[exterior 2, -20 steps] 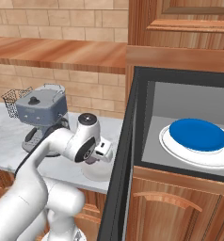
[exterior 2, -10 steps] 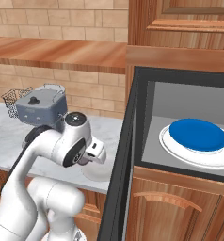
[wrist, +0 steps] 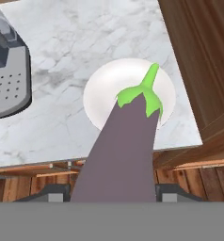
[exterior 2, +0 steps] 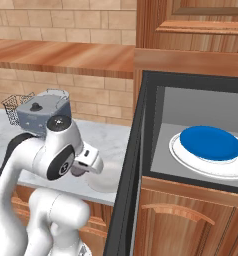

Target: Pick the eggplant from the counter and place it in the microwave. Then turn on the microwave.

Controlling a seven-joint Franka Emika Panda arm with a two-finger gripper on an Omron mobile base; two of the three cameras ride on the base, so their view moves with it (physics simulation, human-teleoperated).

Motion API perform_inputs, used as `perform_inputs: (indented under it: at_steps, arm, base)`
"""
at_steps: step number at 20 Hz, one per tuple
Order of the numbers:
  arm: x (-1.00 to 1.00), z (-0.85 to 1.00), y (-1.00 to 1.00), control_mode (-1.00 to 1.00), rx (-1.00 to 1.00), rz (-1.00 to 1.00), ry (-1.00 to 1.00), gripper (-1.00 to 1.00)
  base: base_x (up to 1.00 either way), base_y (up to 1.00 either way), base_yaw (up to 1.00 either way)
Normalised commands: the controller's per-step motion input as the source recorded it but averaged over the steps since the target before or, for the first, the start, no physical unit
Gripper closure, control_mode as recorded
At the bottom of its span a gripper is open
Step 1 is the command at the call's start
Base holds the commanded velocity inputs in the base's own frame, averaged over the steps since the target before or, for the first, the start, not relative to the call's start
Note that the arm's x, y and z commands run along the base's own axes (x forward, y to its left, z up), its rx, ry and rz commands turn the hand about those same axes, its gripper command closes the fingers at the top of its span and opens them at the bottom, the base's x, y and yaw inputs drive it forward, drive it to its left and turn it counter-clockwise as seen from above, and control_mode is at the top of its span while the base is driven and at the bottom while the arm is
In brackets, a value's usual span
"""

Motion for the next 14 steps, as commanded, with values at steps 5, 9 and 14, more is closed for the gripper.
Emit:
perform_inputs:
  at_steps: [5, 9, 14]
  arm:
    - [-0.39, 0.36, 0.09, -1.00, -0.05, 0.00, 0.00, 1.00]
    - [-0.38, 0.31, 0.09, -1.00, -0.05, 0.00, 0.00, 1.00]
    - [-0.36, 0.24, 0.10, -1.00, -0.05, 0.00, 0.00, 1.00]
  base:
    - [0.00, 0.00, 0.00]
    - [0.00, 0.00, 0.00]
    - [0.00, 0.00, 0.00]
